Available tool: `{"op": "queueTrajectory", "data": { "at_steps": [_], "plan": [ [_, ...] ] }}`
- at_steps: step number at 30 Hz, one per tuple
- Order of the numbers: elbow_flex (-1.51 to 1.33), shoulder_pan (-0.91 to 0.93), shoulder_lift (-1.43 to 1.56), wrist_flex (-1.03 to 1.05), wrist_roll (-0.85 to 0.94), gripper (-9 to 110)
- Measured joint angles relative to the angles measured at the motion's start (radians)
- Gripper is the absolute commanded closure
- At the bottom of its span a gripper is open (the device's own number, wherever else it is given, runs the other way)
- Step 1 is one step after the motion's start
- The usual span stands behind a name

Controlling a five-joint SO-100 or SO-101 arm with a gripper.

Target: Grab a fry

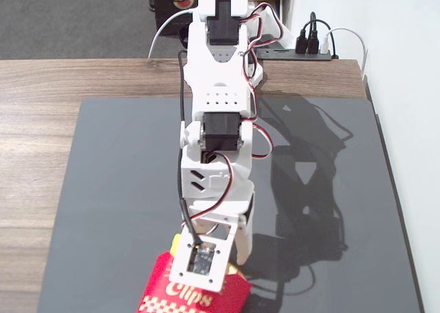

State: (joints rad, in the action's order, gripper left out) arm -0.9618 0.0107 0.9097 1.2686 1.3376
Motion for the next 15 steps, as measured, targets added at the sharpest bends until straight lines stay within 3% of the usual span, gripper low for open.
{"op": "queueTrajectory", "data": {
  "at_steps": [9, 12, 15],
  "plan": [
    [0.005, 0.0, -0.005, 0.0, 0.0, 86],
    [0.006, 0.0, -0.009, 0.0, 0.0, 99],
    [0.009, 0.0, -0.011, 0.0, 0.0, 101]
  ]
}}
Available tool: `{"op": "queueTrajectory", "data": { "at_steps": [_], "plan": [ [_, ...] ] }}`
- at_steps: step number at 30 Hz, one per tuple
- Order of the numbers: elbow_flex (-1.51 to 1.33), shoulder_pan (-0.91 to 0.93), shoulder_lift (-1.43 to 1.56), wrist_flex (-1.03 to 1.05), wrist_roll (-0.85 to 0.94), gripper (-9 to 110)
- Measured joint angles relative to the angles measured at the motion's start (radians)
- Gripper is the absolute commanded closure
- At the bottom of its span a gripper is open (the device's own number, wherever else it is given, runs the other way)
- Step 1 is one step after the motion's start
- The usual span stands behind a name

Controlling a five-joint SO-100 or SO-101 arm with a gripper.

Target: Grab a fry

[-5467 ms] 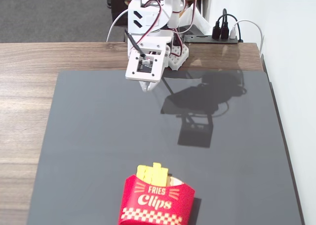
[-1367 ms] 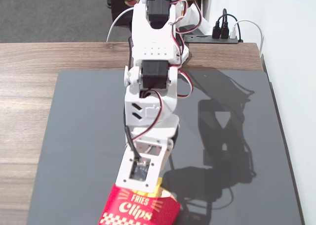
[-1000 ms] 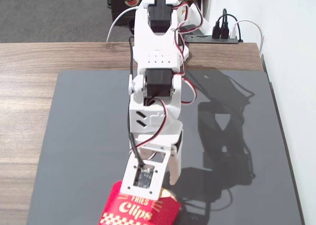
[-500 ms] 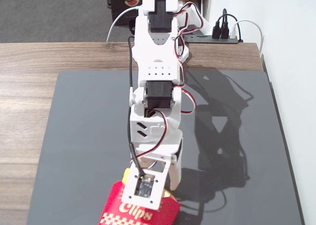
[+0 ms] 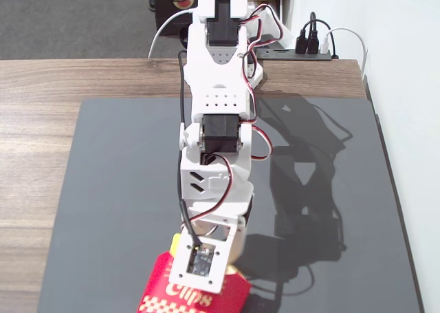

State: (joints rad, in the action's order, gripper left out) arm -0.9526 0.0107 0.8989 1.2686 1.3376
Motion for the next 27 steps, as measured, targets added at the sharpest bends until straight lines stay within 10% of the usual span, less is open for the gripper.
{"op": "queueTrajectory", "data": {
  "at_steps": [27],
  "plan": [
    [-0.423, 0.002, 0.29, 0.041, 0.132, 101]
  ]
}}
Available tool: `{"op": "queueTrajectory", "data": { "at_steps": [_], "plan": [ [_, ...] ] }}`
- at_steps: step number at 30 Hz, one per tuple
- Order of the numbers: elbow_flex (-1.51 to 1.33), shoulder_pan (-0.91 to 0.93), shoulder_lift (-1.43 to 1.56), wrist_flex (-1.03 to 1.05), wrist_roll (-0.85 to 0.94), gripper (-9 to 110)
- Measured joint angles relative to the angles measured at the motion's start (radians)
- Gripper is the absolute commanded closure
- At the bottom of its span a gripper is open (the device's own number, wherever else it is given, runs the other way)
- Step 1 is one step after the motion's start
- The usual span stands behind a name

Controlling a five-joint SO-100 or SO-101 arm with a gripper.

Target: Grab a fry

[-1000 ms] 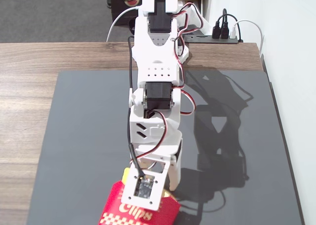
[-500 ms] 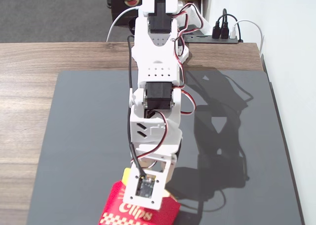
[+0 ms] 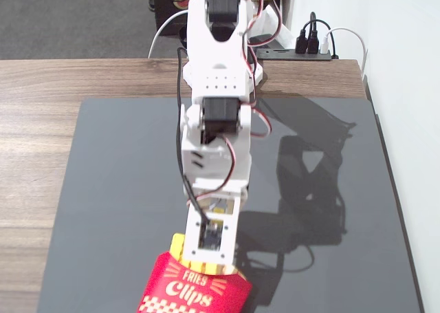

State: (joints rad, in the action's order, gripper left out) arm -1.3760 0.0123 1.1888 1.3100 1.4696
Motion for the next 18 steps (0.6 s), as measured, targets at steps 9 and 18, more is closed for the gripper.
{"op": "queueTrajectory", "data": {
  "at_steps": [9, 18],
  "plan": [
    [-0.42, 0.018, 0.35, -0.081, 0.067, 101],
    [-0.715, 0.028, 0.686, -0.067, 0.109, 101]
  ]
}}
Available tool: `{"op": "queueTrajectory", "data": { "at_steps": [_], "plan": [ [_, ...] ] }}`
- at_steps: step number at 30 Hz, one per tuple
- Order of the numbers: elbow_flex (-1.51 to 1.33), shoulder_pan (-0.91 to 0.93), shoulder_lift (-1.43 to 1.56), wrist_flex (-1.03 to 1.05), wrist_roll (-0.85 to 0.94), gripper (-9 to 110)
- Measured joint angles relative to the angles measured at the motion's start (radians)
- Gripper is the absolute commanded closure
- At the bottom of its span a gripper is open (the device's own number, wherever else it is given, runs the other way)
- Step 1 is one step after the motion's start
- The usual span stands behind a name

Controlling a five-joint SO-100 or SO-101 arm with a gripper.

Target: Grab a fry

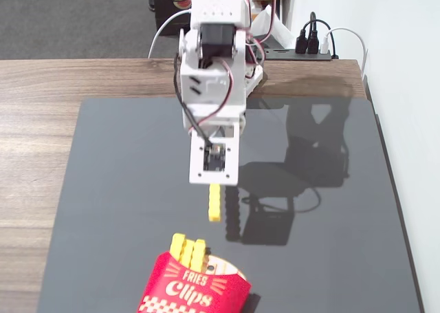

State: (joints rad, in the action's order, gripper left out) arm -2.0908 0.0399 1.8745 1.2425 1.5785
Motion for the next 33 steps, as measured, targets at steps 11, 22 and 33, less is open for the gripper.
{"op": "queueTrajectory", "data": {
  "at_steps": [11, 22, 33],
  "plan": [
    [0.052, 0.066, 0.198, 0.215, 0.04, 101],
    [0.267, 0.063, 0.249, 0.413, 0.051, 101],
    [0.281, 0.051, 0.249, 0.423, 0.051, 101]
  ]
}}
